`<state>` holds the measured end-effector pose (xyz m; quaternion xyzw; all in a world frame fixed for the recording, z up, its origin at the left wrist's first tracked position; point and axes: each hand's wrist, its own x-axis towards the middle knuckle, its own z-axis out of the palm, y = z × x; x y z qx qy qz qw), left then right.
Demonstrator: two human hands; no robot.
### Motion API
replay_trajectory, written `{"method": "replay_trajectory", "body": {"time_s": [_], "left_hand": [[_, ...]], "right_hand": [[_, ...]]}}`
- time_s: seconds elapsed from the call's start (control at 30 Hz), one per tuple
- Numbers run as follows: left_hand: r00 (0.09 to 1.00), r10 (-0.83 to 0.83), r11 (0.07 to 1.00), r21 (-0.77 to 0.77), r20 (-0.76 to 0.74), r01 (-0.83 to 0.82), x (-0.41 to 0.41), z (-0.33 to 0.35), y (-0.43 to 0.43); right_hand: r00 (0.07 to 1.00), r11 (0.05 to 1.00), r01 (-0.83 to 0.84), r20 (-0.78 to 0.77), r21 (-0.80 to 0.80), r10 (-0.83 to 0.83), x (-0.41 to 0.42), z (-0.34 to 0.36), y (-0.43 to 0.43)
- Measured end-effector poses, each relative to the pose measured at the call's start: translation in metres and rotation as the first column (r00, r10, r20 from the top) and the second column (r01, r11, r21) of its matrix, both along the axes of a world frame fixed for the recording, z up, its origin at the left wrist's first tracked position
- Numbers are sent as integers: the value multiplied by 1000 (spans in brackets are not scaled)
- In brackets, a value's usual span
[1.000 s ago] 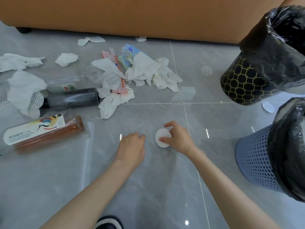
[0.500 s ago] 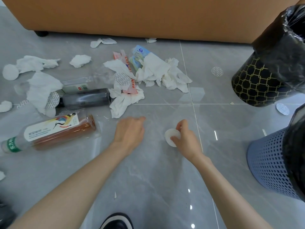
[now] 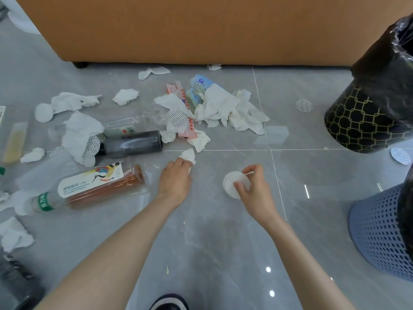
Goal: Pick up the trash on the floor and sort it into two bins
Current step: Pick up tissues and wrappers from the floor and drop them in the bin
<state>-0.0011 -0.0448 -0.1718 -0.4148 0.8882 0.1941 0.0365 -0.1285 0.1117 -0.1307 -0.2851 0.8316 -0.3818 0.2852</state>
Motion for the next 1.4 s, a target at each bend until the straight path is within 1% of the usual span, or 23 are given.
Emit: {"method": "replay_trajectory", "body": {"time_s": [0.07,0.17,0.23,0.33,0.43,0.53,0.7,0.73,0.77,0.8,0.83,0.9,0.93,1.0,1.07,1.17,1.23,1.3,1.4], "left_hand": [[998,7,999,41,-55,-5,5,1,12],[991,41,981,193,-126,-16,12,1,34],[987,22,971,240,-156,17,17,-4,43],[982,-48,971,224,-181,88,24,-13,47],[974,-19,970,232,-226,73,27,-16,42],[977,-11,973,222,-212,60,21,-11,26],[974,-85,996,16,-209,90,-4,5,-24],[974,-105,994,-5,-199,106,-13,9,-34],[978,-126,992,0,-168,128,-21,14,-42],[981,-162,986,15,-103,165,-30,17,-49],[976,-217,976,25,0,217,-39,20,-54],[921,-321,945,17,219,325,-54,24,-57],[894,-341,937,28,289,349,-58,23,-56],[873,-337,940,83,353,330,-61,16,-55],[890,-322,947,119,322,300,-59,5,-56],[920,-340,940,44,193,338,-49,1,-52],[928,-355,935,71,117,349,-42,2,-40],[928,-365,929,102,74,357,-33,0,-23],[928,-373,925,79,9,372,-20,-3,7]], "right_hand": [[1000,999,13,11,-30,-12,1,1,2],[1000,999,22,20,-44,-21,4,0,4],[1000,999,21,21,-42,-20,4,-2,6],[999,999,35,41,-33,-33,4,-4,10],[996,998,54,74,-15,-53,4,-6,13],[993,999,54,100,5,-54,1,-5,10],[993,999,40,108,30,-43,-16,5,-9],[993,998,49,111,29,-52,-20,6,-14],[991,998,59,116,30,-63,-24,8,-18],[989,997,72,127,30,-75,-26,9,-21],[986,996,83,141,27,-86,-29,10,-23],[978,993,111,175,26,-114,-33,11,-26],[974,992,120,189,28,-123,-34,11,-27],[972,993,116,203,26,-119,-37,12,-28],[972,992,120,202,23,-123,-43,14,-28],[968,992,126,221,-1,-123,-48,14,-27],[965,992,129,229,-11,-123,-47,14,-27],[964,991,135,233,-21,-126,-45,12,-26],[964,989,148,229,-27,-138,-42,9,-24]]}}
